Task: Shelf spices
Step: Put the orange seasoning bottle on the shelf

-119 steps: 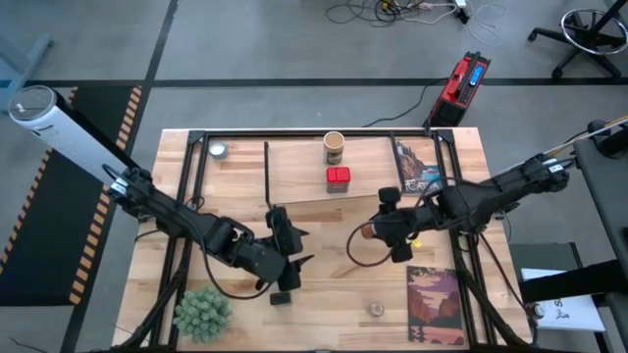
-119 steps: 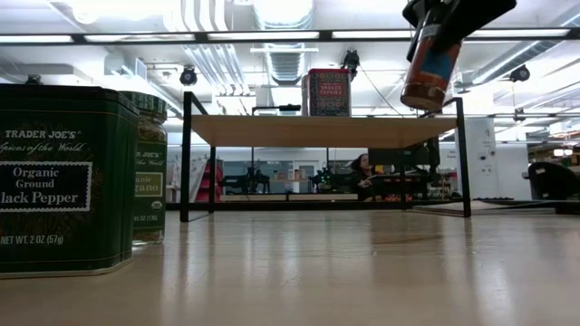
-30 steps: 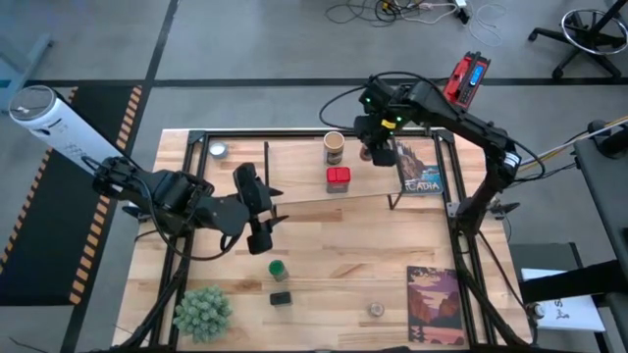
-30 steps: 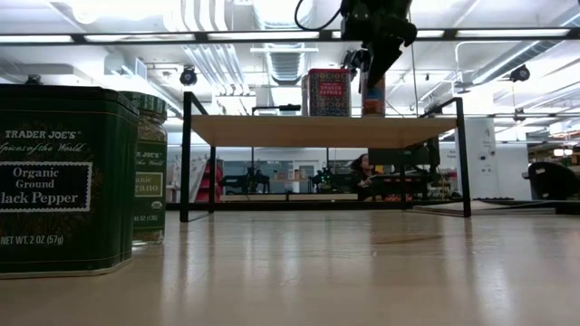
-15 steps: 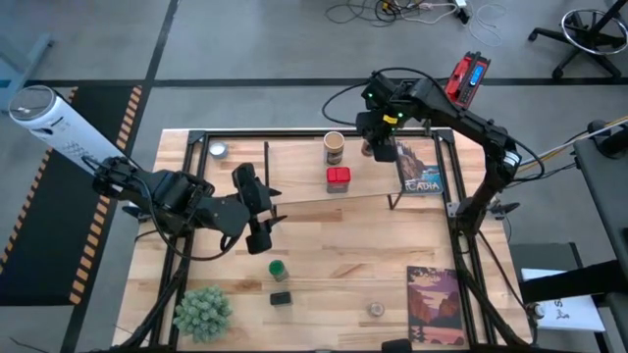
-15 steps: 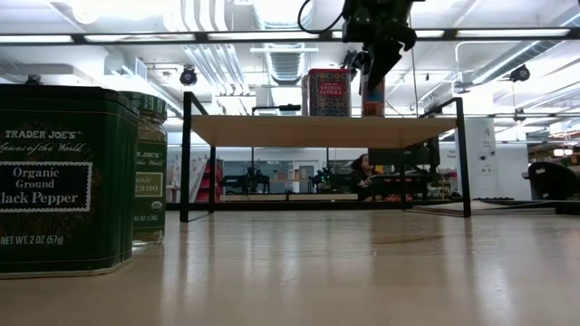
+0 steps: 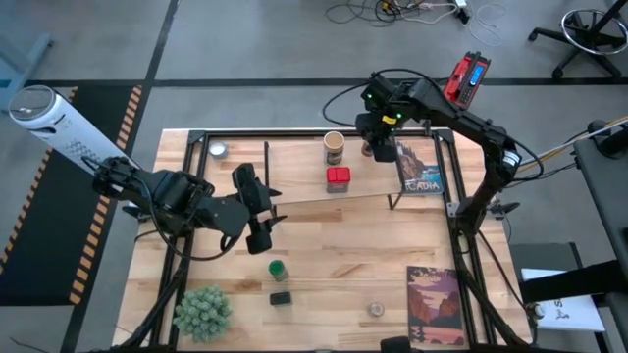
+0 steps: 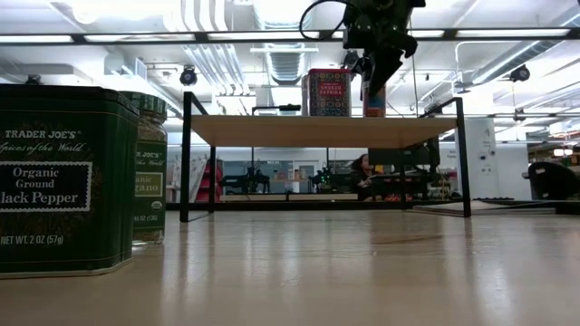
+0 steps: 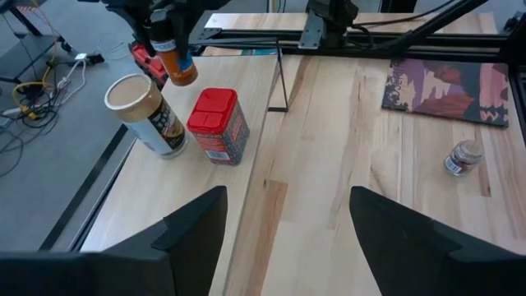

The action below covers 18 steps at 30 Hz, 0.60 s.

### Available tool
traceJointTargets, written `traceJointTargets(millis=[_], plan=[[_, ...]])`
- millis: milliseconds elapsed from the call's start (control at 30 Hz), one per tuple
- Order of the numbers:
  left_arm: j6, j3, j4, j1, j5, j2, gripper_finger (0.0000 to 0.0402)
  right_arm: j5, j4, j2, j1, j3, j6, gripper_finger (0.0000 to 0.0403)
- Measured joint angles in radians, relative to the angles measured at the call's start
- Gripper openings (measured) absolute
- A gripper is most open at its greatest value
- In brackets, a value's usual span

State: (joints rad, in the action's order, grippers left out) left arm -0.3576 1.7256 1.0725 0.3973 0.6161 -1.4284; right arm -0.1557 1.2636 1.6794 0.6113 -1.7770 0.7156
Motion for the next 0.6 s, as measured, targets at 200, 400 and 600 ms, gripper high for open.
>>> traceJointTargets(millis=[200,400,600], plan=[[0.0,0.0,0.0,0.0,0.0,0.0,0.0246,-0.002,-0.001,0.0,-0.002,0.014,0.004,0.019],[0.0,0.0,0.007,0.0,0.0,0.0,0.0243,0.0,-0.003,0.006,-0.002,0.019,0.001,0.019],[-0.003,0.0,0.008,0.0,0.001,0.0,0.0249,0.028,-0.006,0.038,-0.002,0.019,-0.003,0.019]])
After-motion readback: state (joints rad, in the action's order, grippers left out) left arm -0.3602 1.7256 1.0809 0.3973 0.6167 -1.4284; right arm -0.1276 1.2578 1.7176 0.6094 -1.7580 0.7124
